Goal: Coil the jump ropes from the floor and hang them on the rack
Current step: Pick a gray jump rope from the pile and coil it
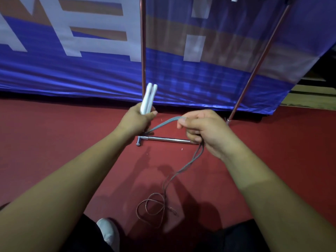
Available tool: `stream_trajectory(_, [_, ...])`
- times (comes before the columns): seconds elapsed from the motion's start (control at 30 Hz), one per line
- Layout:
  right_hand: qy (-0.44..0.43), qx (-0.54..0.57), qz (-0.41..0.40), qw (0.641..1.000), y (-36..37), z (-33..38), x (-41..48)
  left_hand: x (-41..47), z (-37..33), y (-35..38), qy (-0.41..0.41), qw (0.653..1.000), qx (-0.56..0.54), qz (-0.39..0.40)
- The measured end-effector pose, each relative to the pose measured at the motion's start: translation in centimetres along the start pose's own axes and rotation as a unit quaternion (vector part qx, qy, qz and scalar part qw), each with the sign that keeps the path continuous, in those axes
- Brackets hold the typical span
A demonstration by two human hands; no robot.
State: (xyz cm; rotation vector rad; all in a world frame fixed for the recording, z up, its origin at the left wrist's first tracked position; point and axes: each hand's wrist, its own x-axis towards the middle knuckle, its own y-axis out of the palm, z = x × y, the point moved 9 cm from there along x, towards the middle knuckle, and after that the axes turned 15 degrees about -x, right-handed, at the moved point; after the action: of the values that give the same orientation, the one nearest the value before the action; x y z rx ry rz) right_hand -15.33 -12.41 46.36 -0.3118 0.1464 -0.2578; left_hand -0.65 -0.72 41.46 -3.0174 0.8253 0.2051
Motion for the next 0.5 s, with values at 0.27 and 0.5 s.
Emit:
stream_trajectory(0.27, [-0.055, -0.234, -0.19, 0.952, -7.0, 0.7, 0.5, -3.9, 0.9, 5.8, -0.149, 0.965, -0.083, 0.199])
stream_trajectory(0.5, [-0.037, -0.259, -0.265, 0.928, -10.1, -0.3, 0.8, -3.8, -1.1, 5.3, -0.031, 0.957, 0.14, 0.251])
